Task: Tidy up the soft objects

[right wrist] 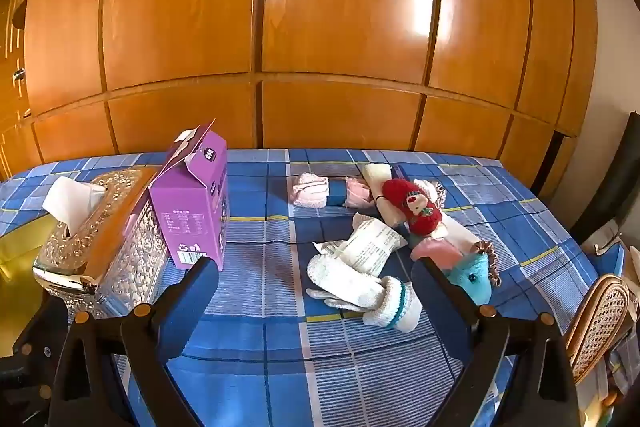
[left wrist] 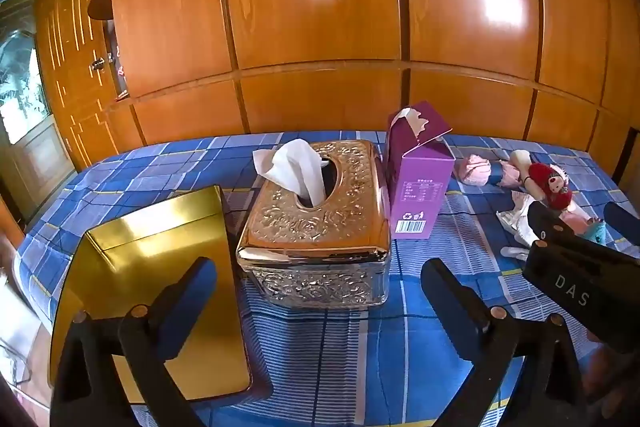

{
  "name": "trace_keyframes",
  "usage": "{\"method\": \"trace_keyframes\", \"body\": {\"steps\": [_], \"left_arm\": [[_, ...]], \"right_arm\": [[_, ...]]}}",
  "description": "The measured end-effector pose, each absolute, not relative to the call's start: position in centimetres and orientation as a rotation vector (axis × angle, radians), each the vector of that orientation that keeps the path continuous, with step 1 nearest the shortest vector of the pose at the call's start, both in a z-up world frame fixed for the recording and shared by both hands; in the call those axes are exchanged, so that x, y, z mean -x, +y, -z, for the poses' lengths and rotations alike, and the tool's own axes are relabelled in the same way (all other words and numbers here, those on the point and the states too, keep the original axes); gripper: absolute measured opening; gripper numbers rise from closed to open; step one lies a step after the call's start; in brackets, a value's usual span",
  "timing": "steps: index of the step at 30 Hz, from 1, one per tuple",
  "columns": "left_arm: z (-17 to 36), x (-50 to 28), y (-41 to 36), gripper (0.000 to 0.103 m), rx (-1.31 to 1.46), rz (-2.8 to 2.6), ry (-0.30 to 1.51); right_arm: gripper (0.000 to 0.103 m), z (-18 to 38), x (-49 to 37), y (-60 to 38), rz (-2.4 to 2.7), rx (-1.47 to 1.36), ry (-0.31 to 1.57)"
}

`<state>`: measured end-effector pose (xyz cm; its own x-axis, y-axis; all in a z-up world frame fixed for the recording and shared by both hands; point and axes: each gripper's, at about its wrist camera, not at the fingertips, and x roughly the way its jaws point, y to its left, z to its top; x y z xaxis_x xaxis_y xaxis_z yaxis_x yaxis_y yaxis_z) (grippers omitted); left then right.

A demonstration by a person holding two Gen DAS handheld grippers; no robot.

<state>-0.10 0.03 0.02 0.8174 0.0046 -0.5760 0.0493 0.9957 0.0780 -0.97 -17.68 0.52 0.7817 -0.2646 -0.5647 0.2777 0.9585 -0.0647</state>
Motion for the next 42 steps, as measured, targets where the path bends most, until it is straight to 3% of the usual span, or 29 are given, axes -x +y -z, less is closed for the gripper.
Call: {"method": "trace_keyframes", "body": {"steps": [42], "left_arm": [[0.0,0.5,1.1,0.103,-0.086,-0.003,0.645]], "right_arm": [[0.099,-0.7,1.2,-16.9,0.274,-0.008,0.592]]}}
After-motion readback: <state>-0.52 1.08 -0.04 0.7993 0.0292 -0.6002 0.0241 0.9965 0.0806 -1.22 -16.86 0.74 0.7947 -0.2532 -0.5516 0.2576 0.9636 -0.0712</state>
